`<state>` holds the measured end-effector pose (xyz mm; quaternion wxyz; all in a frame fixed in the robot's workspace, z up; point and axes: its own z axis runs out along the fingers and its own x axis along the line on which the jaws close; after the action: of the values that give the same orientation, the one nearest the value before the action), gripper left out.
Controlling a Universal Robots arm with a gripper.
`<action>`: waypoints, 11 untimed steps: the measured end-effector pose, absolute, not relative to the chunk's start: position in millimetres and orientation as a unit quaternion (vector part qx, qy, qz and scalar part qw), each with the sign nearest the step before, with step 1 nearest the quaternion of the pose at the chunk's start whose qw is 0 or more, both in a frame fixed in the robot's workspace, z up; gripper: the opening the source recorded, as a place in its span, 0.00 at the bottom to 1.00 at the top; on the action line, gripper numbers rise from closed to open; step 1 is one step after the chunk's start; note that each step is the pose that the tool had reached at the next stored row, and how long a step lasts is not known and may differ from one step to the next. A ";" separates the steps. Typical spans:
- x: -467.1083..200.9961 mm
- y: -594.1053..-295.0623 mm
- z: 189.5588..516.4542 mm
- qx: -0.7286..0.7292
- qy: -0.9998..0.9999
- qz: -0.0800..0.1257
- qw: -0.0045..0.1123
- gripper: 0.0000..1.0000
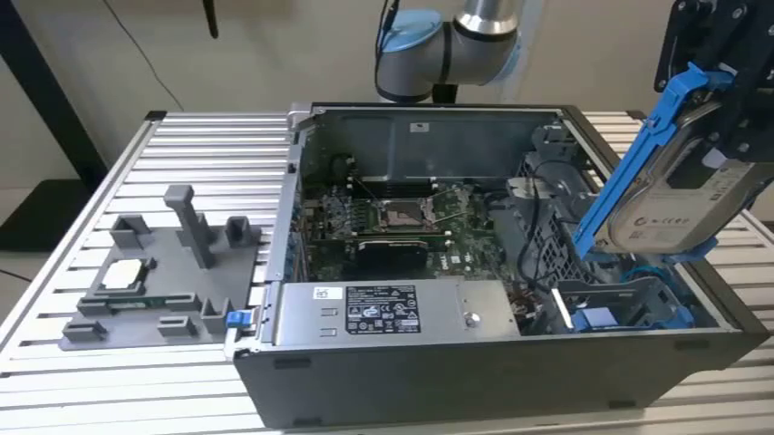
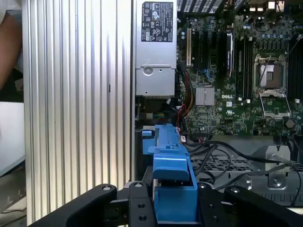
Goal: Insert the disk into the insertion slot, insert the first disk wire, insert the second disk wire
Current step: 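Insert the disk into the insertion slot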
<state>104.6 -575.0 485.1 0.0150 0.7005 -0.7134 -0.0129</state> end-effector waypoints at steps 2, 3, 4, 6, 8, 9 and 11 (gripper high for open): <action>104.6 -575.0 481.5 0.701 -0.713 -0.013 0.015 0.00; 104.6 -575.0 481.2 0.701 -0.713 -0.013 0.015 0.00; 104.6 -575.0 480.8 0.701 -0.713 -0.013 0.015 0.00; 104.6 -575.0 480.0 0.701 -0.713 -0.013 0.015 0.00; 104.6 -575.0 479.3 0.701 -0.713 -0.013 0.015 0.00; 104.6 -575.0 478.9 0.701 -0.713 -0.013 0.015 0.00; 104.6 -575.0 478.1 0.701 -0.713 -0.013 0.015 0.00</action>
<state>104.6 -575.0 478.1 0.0150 0.7005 -0.7134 -0.0128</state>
